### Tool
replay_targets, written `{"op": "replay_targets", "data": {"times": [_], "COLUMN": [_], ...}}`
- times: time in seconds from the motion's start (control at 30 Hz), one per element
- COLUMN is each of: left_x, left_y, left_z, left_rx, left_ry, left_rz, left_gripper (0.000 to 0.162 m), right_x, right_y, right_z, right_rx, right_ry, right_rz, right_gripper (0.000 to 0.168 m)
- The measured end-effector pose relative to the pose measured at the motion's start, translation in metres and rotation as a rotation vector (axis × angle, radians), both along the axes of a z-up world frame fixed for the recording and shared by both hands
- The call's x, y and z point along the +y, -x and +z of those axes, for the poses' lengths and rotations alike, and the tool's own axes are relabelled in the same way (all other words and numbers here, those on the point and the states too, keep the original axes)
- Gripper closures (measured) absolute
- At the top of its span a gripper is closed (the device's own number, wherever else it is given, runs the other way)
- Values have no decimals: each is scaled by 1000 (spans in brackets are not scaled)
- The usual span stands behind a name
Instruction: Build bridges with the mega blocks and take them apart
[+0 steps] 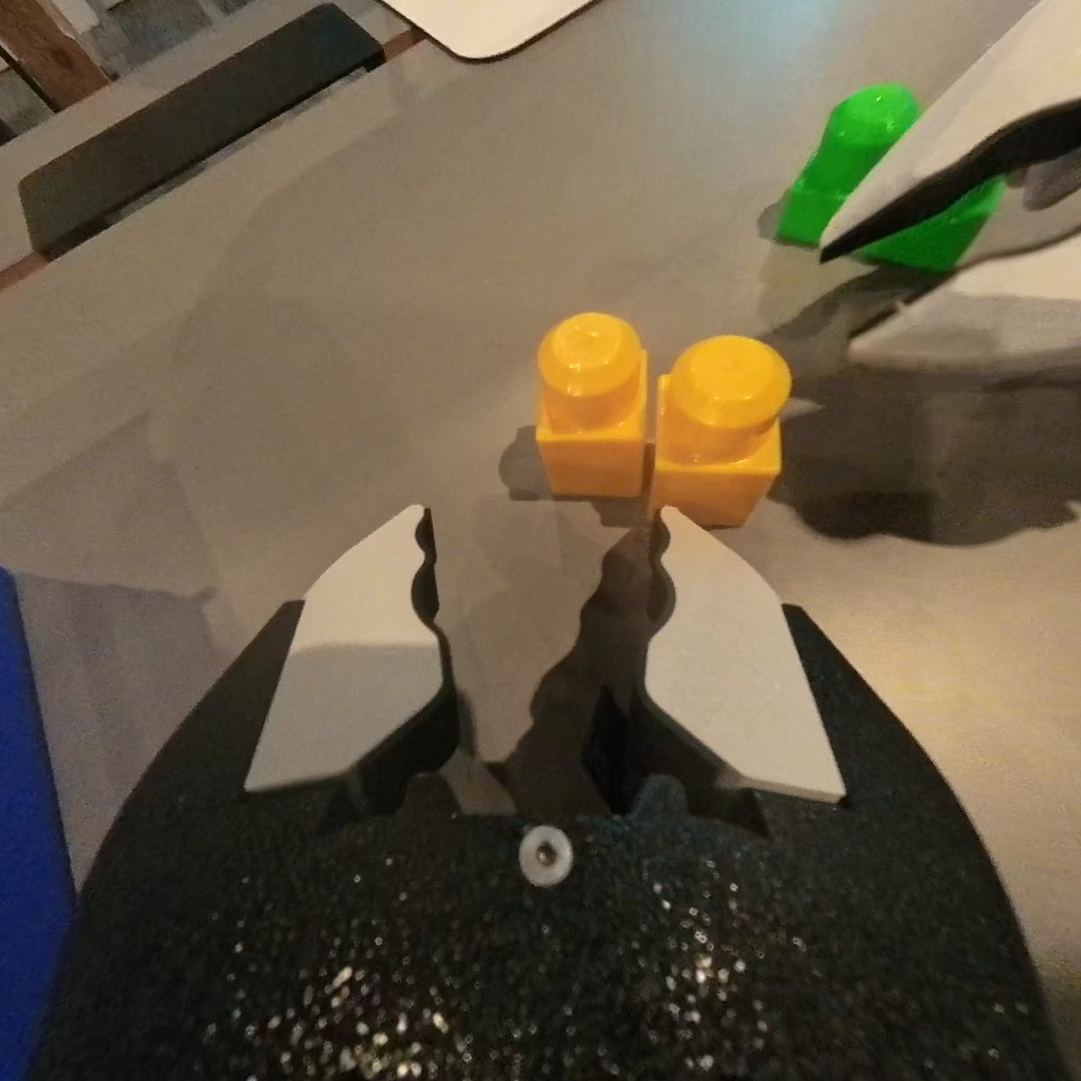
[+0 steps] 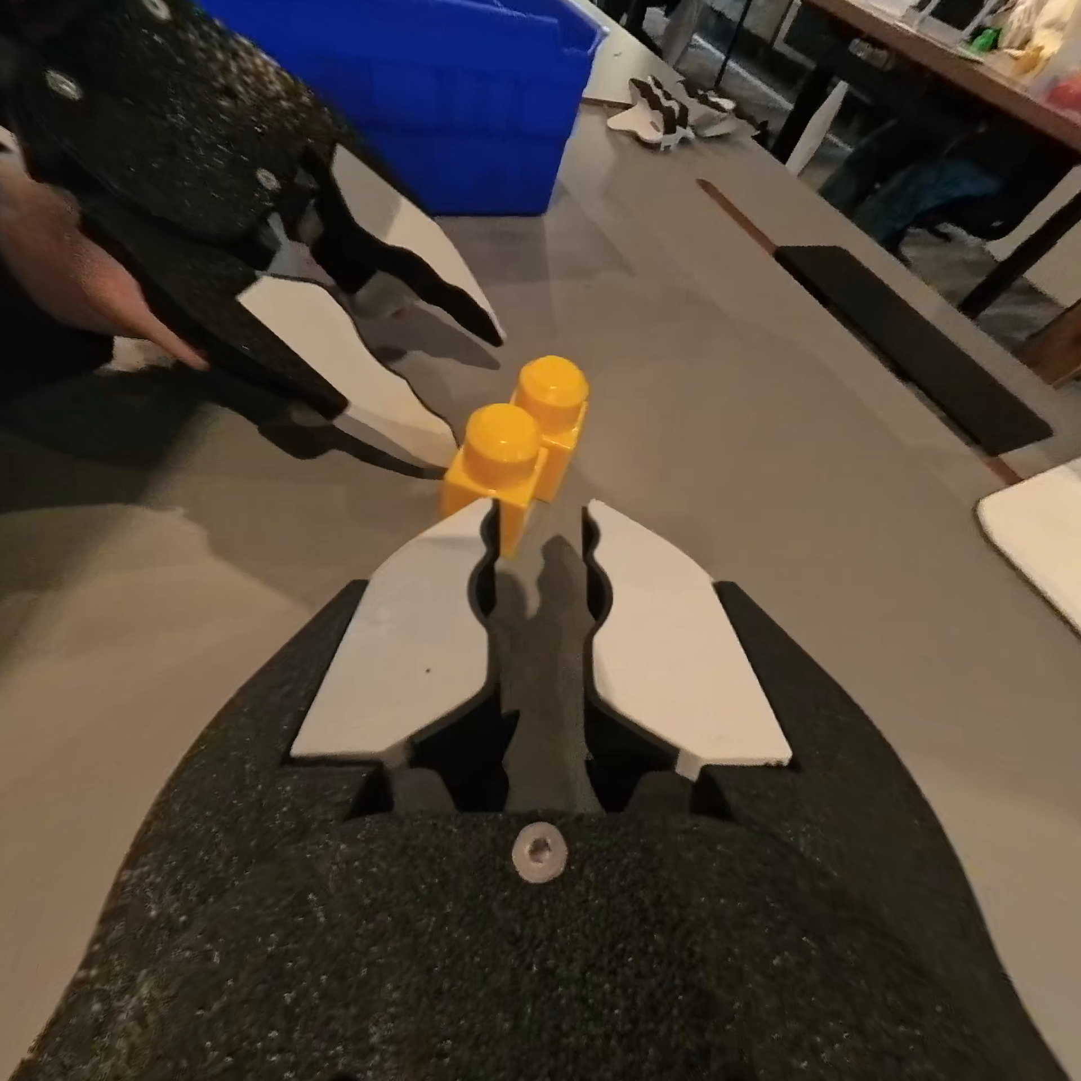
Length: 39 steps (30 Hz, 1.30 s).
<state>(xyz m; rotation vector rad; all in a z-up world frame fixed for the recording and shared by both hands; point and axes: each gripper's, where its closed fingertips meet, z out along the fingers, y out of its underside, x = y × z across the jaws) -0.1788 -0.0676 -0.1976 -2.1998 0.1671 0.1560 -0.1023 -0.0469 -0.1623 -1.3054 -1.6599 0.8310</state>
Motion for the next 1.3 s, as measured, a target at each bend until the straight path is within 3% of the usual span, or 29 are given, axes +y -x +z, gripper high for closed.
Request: {"op": "replay_targets", "data": {"times": [0.17,0.33,0.37,0.47,0.53,0.7,1.13,1.3], "left_x": [3,-1,-3,0,5,14,34,35], "left_y": [-2,-7,-14,-34,-33,-31,-38,-37], "left_z": [-3,-6,-5,3,6,-11,-13,-14], "left_rx": [0,25,2,-143,-149,-105,-98,-106], "left_ry": [12,37,31,-34,-53,60,74,85], "left_rz": [-8,-37,-70,-120,-116,-140,-181,-176], "left_gripper": [93,94,91,62,55,58,77,75], "right_x": [-9,-6,-4,7,16,39,58,59], "right_y": [6,5,2,-9,-18,-33,-48,-49], "right_z": [-10,-3,1,12,17,21,15,13], "right_rx": [2,16,26,68,87,115,124,121], "right_ry": [99,72,62,56,68,100,149,154], "right_rz": [-6,-6,-13,-39,-66,-132,-186,-189], "right_gripper": [117,116,116,117,118,120,118,118]}}
